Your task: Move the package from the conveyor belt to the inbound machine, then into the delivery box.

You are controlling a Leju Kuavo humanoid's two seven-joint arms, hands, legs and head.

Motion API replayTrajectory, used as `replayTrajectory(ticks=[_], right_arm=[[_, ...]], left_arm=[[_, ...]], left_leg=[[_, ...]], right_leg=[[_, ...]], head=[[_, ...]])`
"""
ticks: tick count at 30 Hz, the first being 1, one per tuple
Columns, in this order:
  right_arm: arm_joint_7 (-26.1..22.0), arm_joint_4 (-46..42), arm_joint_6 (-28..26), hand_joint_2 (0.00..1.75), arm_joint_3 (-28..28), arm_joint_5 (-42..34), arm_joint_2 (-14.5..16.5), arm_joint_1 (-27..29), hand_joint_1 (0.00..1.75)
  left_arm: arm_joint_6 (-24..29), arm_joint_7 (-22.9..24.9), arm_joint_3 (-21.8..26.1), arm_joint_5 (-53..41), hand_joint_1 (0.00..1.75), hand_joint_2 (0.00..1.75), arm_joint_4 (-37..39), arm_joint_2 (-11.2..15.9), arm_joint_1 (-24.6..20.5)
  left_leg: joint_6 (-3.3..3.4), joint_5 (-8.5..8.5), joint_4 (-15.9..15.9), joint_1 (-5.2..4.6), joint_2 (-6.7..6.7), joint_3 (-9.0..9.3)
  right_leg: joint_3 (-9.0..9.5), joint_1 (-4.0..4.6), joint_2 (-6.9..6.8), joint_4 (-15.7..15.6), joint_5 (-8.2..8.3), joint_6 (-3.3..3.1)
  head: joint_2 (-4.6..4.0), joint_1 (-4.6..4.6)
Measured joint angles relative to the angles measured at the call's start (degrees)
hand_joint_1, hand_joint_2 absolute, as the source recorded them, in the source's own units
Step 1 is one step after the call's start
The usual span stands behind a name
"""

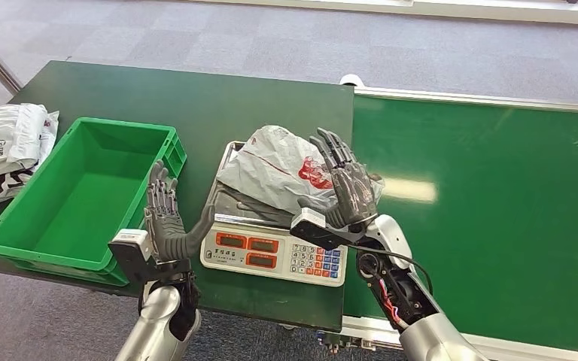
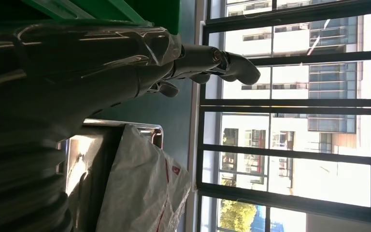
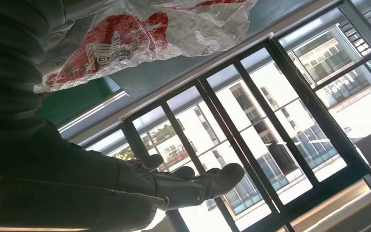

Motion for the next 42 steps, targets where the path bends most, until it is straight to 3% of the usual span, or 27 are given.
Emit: replayTrajectory(ticks=[6,12,17,25,30,34,42], right_arm=[[0.5,-8.4,2.4,1.75,-3.4,-12.0,-0.4,5.6,0.00],[1.6,-16.0,0.7,1.75,-7.5,-18.5,-1.5,11.5,0.00],[0.5,-22.3,-1.8,1.75,-15.0,-28.0,-2.2,19.8,0.00],[-1.0,-29.4,-1.0,1.75,-23.7,-25.2,-1.1,30.0,0.00],[-1.0,-31.5,-0.4,1.75,-25.4,-23.6,-0.5,31.6,0.00],[-1.1,-32.4,-0.1,1.75,-25.9,-22.1,0.2,32.3,0.00],[-0.8,-34.7,1.0,1.75,-27.2,-20.2,1.4,33.1,0.00]], left_arm=[[0.2,0.6,0.1,0.7,0.00,1.75,0.0,0.0,0.0],[0.4,1.4,0.2,0.8,0.00,1.75,-0.4,0.1,0.0],[-4.2,4.1,-0.3,-0.5,0.00,1.75,-0.4,0.5,0.1],[-12.3,7.1,-0.9,-4.9,0.00,1.75,-0.4,0.5,0.1],[-13.5,7.2,-0.7,-7.9,0.00,1.75,-0.4,0.6,0.2],[-13.8,7.5,-0.9,-15.7,0.00,1.75,-0.3,1.0,-0.2],[-13.3,9.5,-1.6,-30.7,0.00,1.75,1.5,2.5,-5.0]], left_leg=[[0.00,-0.01,0.0,0.00,-0.04,-0.01],[0.00,-0.03,0.0,0.00,-0.05,-0.01],[0.01,-0.05,0.0,-0.01,-0.11,-0.05],[0.00,-0.07,0.0,0.00,-0.08,-0.07],[0.00,-0.05,0.0,0.00,-0.08,-0.06],[0.00,-0.05,0.0,0.00,-0.09,-0.05],[0.00,-0.05,0.0,0.00,-0.07,-0.05]], right_leg=[[0.00,0.00,-0.01,0.0,-0.01,0.00],[-0.01,0.00,-0.05,0.0,-0.02,0.01],[0.01,-0.01,-0.15,0.0,-0.04,0.01],[-0.02,0.00,-0.13,0.0,-0.05,0.00],[-0.01,0.00,-0.13,0.0,-0.05,0.00],[-0.01,0.00,-0.13,0.0,-0.05,0.00],[-0.02,0.00,-0.12,0.0,-0.04,0.00]], head=[[0.00,0.01],[0.00,0.00],[0.00,0.01],[0.00,-0.01],[0.00,0.01],[0.00,0.00],[0.00,0.00]])
